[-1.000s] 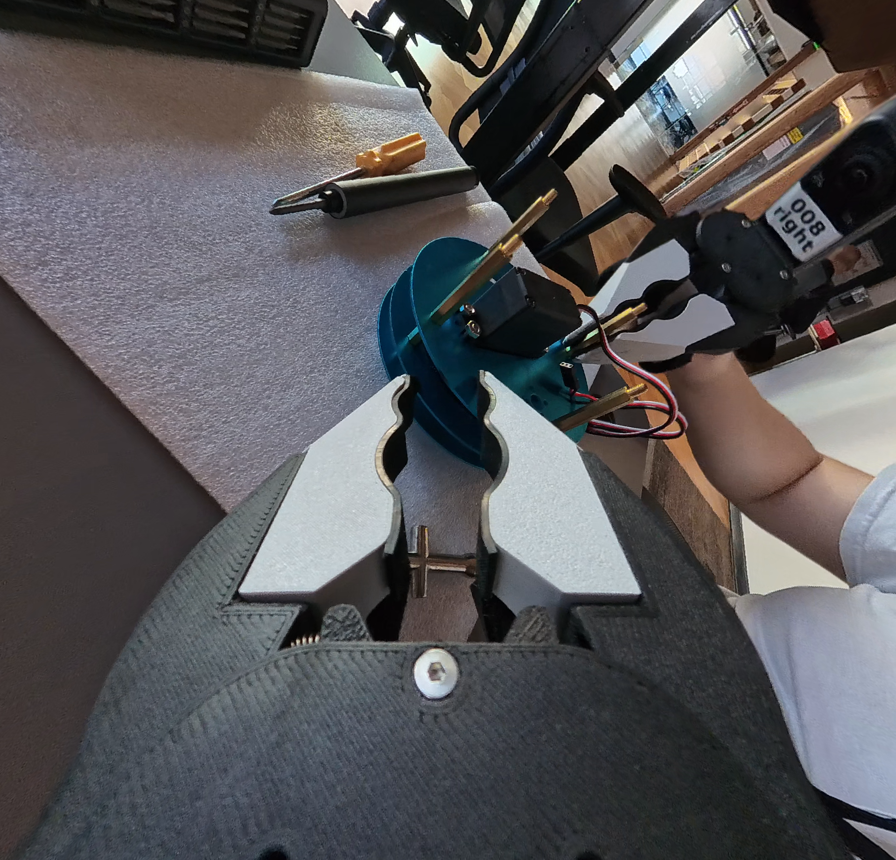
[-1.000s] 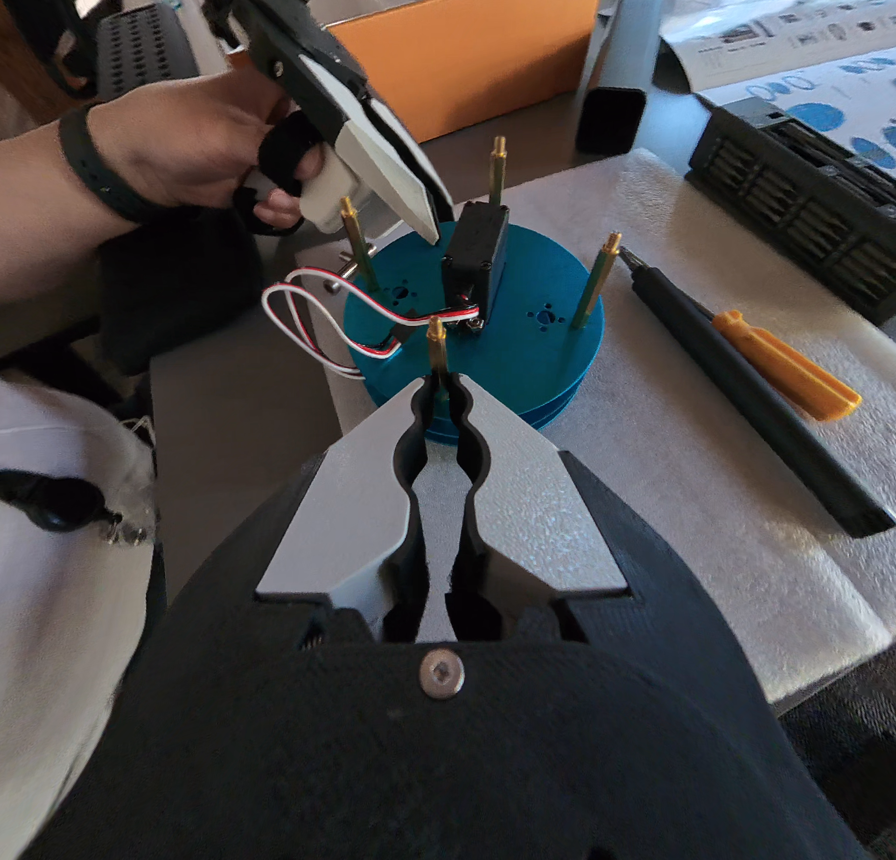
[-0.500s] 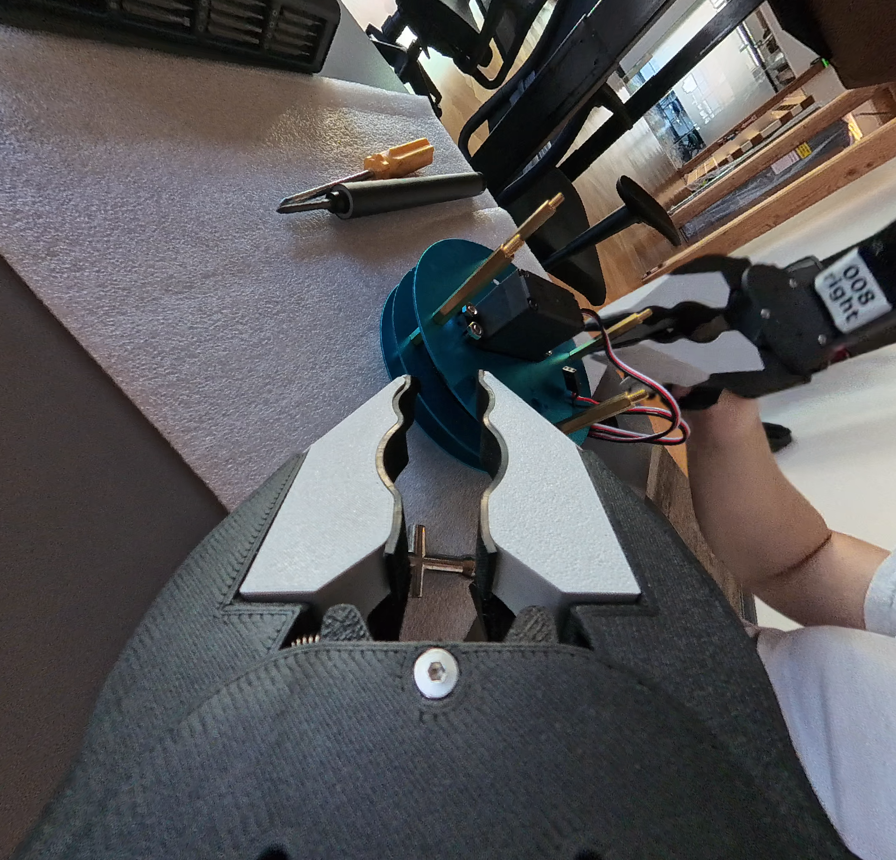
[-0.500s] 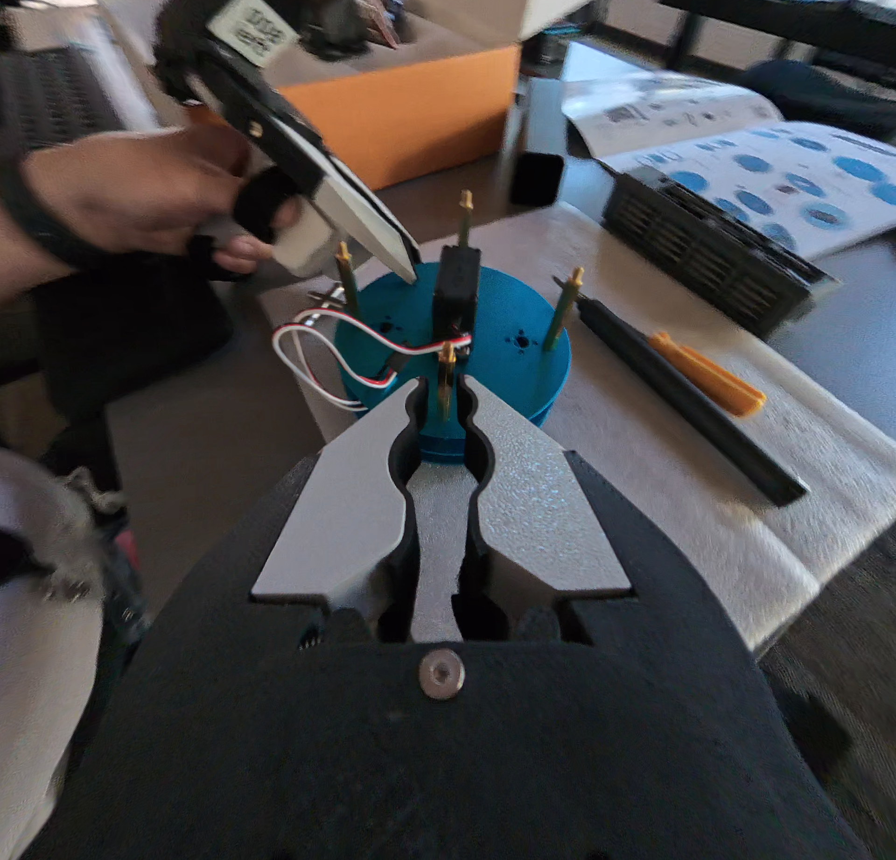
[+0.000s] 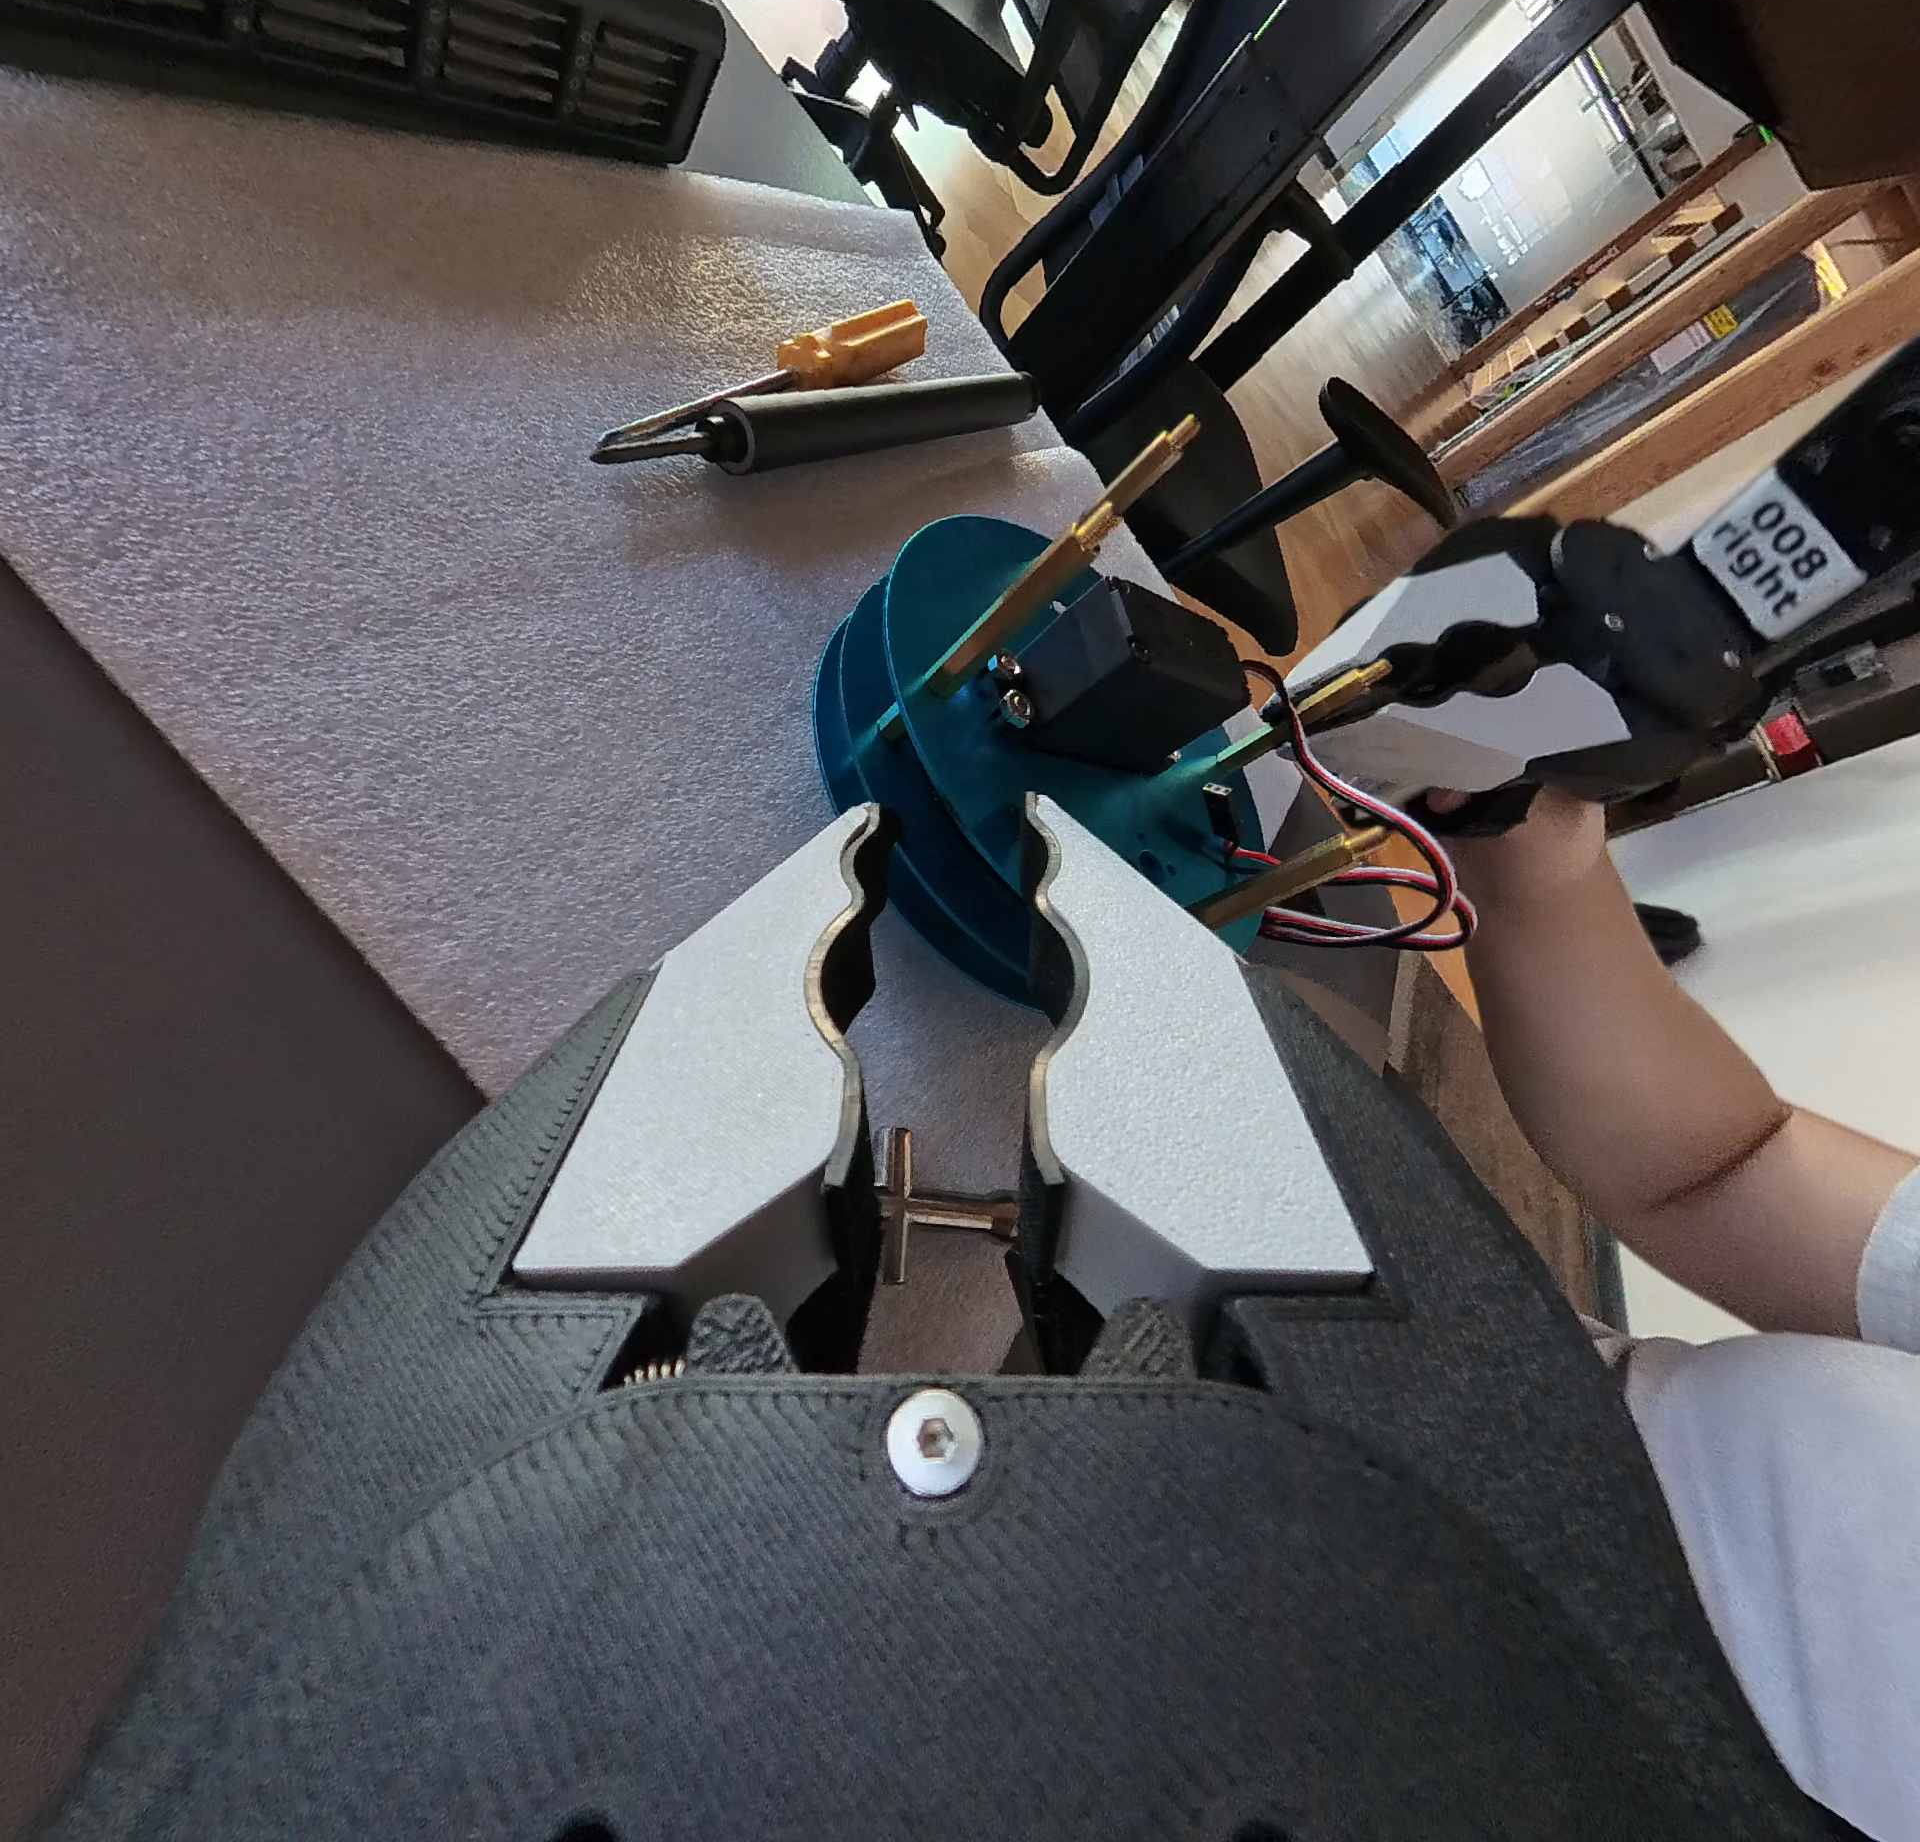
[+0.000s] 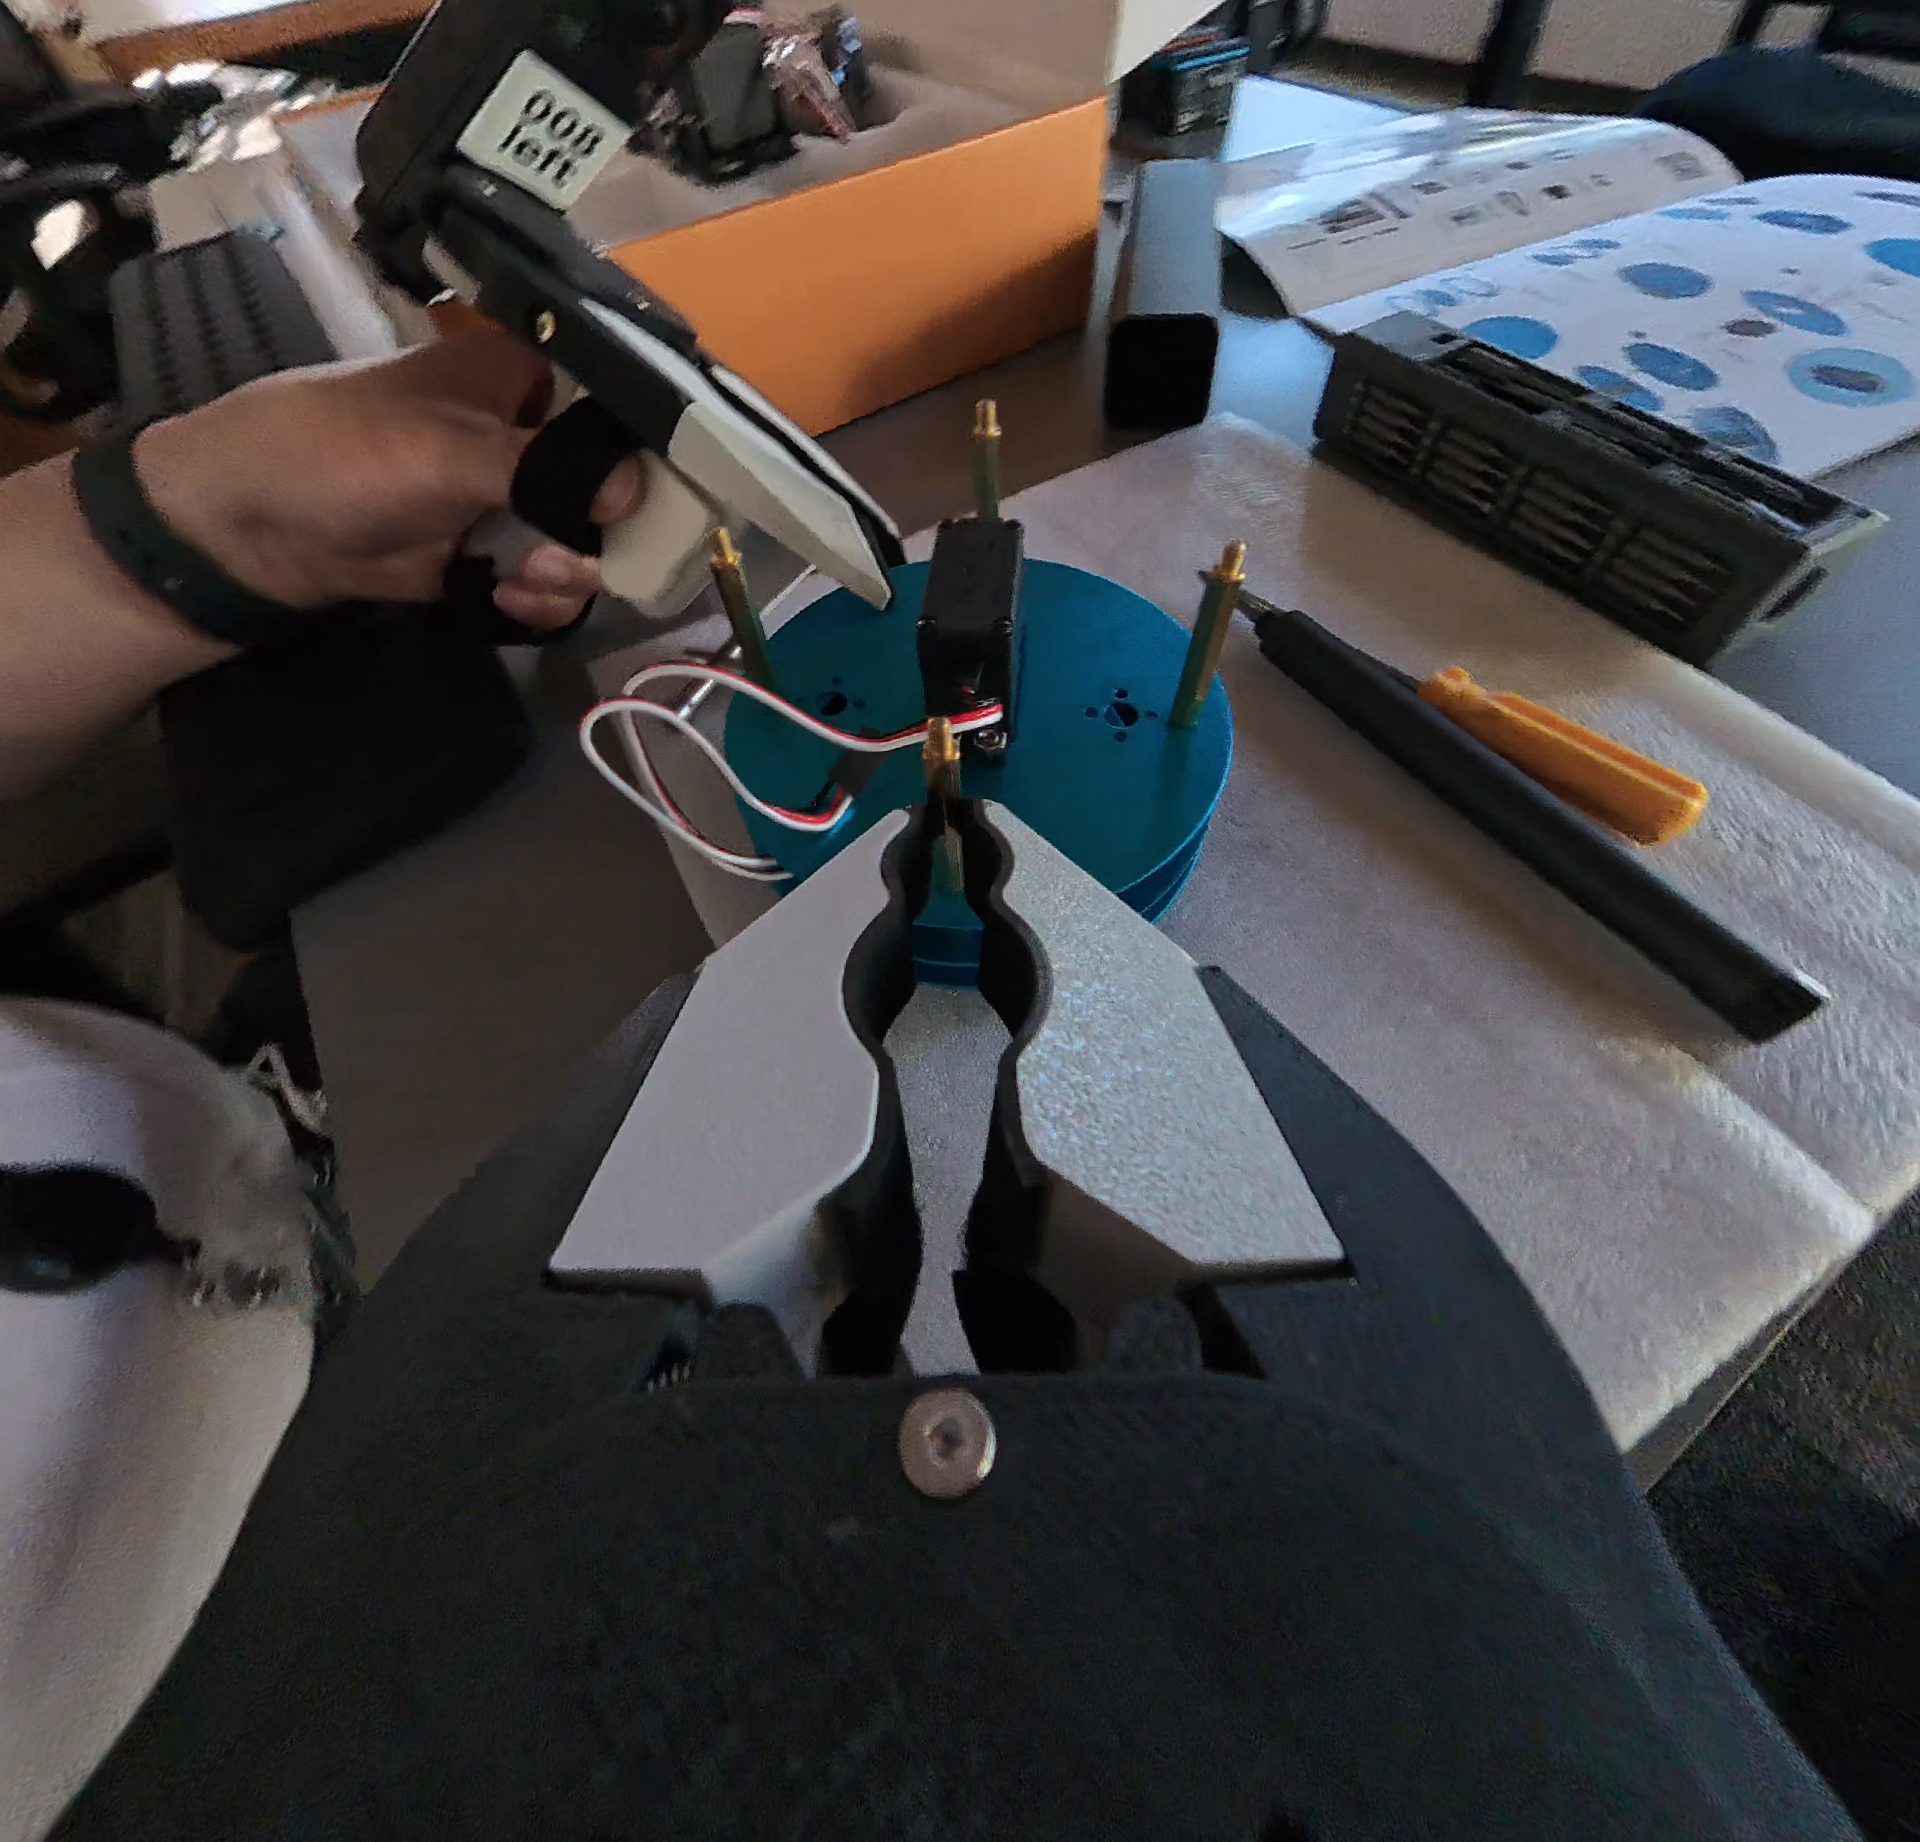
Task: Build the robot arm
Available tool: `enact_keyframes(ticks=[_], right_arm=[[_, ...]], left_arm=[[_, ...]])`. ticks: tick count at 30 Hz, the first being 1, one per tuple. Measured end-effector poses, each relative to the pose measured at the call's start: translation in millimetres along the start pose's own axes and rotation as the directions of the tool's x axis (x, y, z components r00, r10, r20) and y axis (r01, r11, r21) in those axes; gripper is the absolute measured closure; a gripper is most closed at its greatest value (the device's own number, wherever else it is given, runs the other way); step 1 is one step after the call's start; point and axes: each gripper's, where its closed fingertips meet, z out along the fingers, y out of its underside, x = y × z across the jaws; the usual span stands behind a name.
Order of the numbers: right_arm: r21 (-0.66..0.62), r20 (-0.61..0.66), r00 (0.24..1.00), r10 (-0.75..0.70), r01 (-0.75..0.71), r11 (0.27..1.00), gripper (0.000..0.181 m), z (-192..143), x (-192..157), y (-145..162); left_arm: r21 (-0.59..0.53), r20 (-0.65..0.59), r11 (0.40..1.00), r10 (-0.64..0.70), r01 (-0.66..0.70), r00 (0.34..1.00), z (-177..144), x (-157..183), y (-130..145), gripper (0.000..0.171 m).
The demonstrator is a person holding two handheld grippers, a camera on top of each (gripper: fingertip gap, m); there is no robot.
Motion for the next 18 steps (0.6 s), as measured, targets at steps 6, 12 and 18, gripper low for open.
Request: enact_keyframes(ticks=[6,12,18], right_arm=[[0.084,-0.300,0.945,0.127,-0.107,0.991,0.176,-1.1,5.5,-0.8],[0.212,-0.423,0.868,0.261,-0.185,0.959,0.176,-1.5,7.1,-1.6],[0.154,-0.326,0.928,0.180,-0.136,0.979,0.175,-4.4,5.2,0.0]], left_arm=[[0.009,0.009,1.000,-0.001,0.001,1.000,0.0,0.3,0.1,0.148],[0.009,0.012,1.000,-0.008,0.008,1.000,-0.3,0.1,0.4,0.148],[0.009,-0.002,1.000,-0.009,0.009,1.000,-1.1,2.2,0.2,0.149]])
